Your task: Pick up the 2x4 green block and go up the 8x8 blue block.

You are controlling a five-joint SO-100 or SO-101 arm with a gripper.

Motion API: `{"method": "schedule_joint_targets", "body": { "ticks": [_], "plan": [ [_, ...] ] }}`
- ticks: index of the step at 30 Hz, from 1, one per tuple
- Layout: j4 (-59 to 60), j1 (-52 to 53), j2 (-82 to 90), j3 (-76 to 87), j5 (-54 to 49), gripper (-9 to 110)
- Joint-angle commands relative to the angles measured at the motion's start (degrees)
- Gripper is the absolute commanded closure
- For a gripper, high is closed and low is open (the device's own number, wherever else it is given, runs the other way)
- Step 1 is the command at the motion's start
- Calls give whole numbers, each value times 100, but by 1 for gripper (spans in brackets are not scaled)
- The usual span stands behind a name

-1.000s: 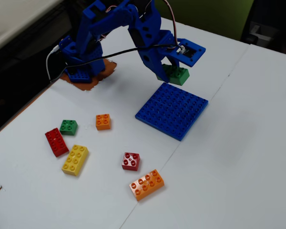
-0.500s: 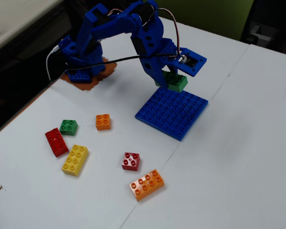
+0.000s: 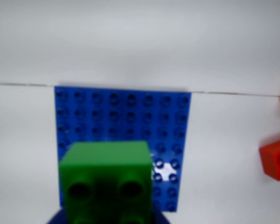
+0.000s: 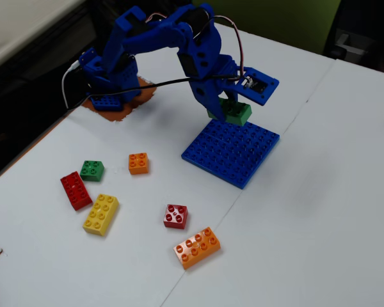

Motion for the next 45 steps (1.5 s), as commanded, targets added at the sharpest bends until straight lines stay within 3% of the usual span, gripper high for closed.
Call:
{"method": "schedule_joint_targets", "body": {
  "ticks": [1,45],
  "plan": [
    [-26,44,70,-246,-44,101],
    [-88,62,70,-246,-167,101]
  ]
}}
